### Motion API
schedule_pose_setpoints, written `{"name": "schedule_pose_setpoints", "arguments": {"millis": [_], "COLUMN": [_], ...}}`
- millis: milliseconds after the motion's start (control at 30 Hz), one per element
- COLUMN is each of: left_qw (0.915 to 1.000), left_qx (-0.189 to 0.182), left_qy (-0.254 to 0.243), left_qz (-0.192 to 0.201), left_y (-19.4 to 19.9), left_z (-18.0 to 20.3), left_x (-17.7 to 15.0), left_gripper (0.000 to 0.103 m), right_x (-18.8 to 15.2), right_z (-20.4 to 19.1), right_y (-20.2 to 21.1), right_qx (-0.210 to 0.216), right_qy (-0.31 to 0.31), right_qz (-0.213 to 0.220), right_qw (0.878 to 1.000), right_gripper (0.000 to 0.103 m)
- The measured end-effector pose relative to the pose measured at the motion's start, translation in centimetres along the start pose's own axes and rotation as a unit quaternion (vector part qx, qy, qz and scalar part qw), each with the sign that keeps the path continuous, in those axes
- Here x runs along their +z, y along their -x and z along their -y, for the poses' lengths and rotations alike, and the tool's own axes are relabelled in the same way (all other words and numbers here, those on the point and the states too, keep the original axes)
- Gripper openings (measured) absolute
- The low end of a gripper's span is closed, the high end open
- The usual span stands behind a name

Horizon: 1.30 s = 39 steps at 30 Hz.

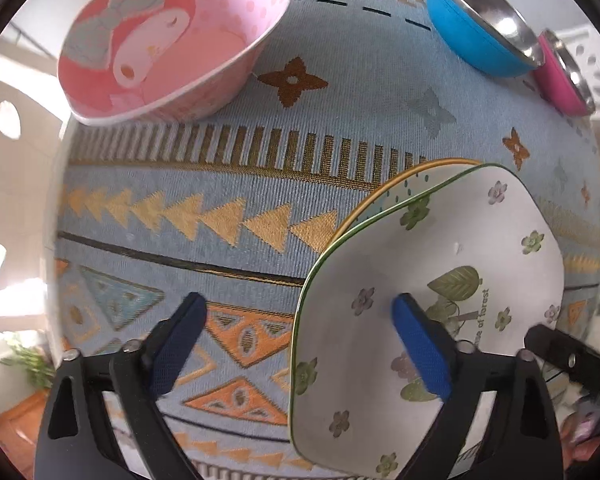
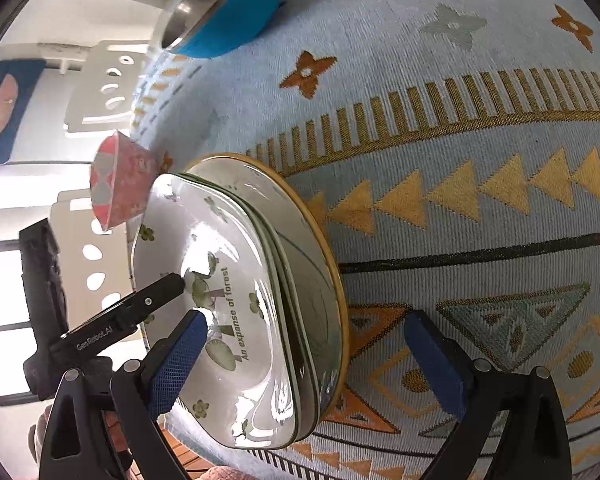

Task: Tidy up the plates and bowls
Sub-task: 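Open both grippers and move them to the blue steel bowl, then close both grippers on the blue steel bowl rim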

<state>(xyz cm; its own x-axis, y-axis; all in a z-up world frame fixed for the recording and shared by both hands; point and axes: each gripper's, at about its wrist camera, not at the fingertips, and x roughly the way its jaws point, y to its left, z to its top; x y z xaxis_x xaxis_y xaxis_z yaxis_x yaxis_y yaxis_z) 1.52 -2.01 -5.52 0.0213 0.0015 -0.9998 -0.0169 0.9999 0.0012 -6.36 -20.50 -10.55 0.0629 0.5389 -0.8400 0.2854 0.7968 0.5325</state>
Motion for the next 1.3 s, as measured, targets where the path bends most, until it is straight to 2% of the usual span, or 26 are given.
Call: {"name": "schedule_pose_setpoints", "arguments": {"millis": [67, 133, 267, 467, 600, 700, 867, 1000, 1133, 1167, 1200, 1300], "left_qw": [0.9998, 0.9997, 0.9989, 0.9937, 0.9906, 0.9909, 0.9916, 0.993, 0.9928, 0.9928, 0.9929, 0.9936], "left_qx": [0.008, 0.001, -0.021, -0.059, -0.069, -0.073, -0.08, -0.076, -0.086, -0.087, -0.087, -0.083], "left_qy": [-0.019, -0.024, -0.029, -0.051, -0.052, -0.036, -0.006, 0.007, 0.027, 0.027, 0.026, 0.017], "left_qz": [0.005, 0.011, 0.03, 0.08, 0.106, 0.107, 0.101, 0.09, 0.079, 0.077, 0.077, 0.075], "left_y": [0.7, 1.7, 4.2, 8.7, 9.5, 8.8, 7.1, 5.2, 3.5, 3.2, 2.9, 2.3], "left_z": [0.8, 1.5, 3.0, 6.0, 7.3, 7.7, 7.2, 6.7, 6.1, 6.1, 6.1, 6.4], "left_x": [0.2, 0.6, 2.2, 7.0, 10.8, 13.0, 15.2, 16.5, 17.6, 17.8, 17.9, 18.3], "left_gripper": [0.082, 0.082, 0.082, 0.083, 0.083, 0.083, 0.083, 0.081, 0.069, 0.068, 0.068, 0.054], "right_x": [0.6, 1.3, 3.7, 8.4, 11.7, 13.9, 16.7, 18.5, 19.7, 19.9, 20.1, 20.7], "right_z": [0.2, -0.1, -1.5, -3.2, -4.0, -4.9, -6.1, -6.2, -6.6, -6.6, -6.6, -6.6], "right_y": [0.6, 2.0, 6.4, 12.0, 13.8, 13.4, 10.4, 8.0, 5.8, 5.4, 5.2, 4.4], "right_qx": [0.007, 0.021, 0.018, 0.008, 0.005, 0.011, 0.019, 0.033, 0.017, 0.016, 0.014, 0.0], "right_qy": [-0.021, -0.024, -0.006, 0.018, 0.019, 0.028, 0.041, 0.032, 0.034, 0.034, 0.035, 0.036], "right_qz": [-0.008, 0.009, 0.055, 0.119, 0.143, 0.143, 0.128, 0.112, 0.099, 0.098, 0.097, 0.094], "right_qw": [1.0, 0.999, 0.998, 0.993, 0.989, 0.989, 0.991, 0.993, 0.994, 0.994, 0.995, 0.995], "right_gripper": [0.088, 0.088, 0.088, 0.088, 0.088, 0.088, 0.088, 0.075, 0.073, 0.071, 0.068, 0.057]}}
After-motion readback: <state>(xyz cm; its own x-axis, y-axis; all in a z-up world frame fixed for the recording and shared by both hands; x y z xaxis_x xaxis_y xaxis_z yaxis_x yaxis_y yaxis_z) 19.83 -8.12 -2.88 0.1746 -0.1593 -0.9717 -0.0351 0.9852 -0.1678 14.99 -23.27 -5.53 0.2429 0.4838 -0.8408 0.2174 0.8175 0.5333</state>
